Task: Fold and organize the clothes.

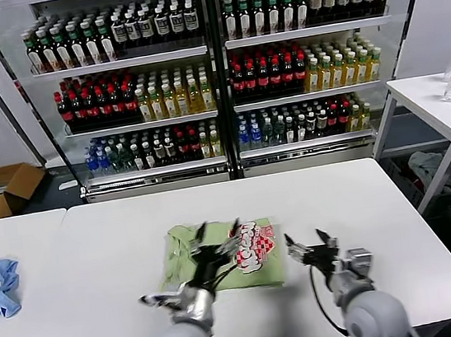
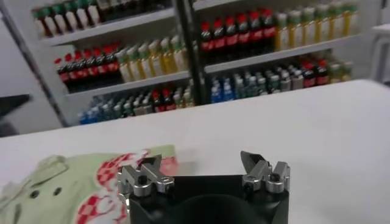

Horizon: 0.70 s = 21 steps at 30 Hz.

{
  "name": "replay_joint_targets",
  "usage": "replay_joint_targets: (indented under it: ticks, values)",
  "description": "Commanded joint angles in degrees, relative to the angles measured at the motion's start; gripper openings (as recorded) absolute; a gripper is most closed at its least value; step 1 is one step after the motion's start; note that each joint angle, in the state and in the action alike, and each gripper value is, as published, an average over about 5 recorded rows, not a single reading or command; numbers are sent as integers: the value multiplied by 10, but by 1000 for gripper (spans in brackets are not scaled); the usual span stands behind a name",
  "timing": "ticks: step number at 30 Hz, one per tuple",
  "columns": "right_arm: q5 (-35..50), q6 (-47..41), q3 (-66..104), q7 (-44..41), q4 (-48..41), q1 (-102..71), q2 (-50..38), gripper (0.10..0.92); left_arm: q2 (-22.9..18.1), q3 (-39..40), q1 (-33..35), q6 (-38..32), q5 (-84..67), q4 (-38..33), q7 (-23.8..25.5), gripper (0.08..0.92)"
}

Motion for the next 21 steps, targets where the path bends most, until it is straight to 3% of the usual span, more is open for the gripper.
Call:
replay_joint_targets:
  ticks: [1,4,8,21]
  values:
    - [-8,-13,-123,24,-179,143,61,823,43,-141,148,-41,-2,-78,3,807]
    - [4,-16,-129,33,-202,156,70,815,37,-138,147,-41,1,-74,2,820]
    - [18,-17,-128,44,-214,158,70,743,32,-131,141,-40,2,-65,1,823]
    - [38,-3,-90,20,-202,160,-20,379,33,-130,131,-39,-11,-58,4,823]
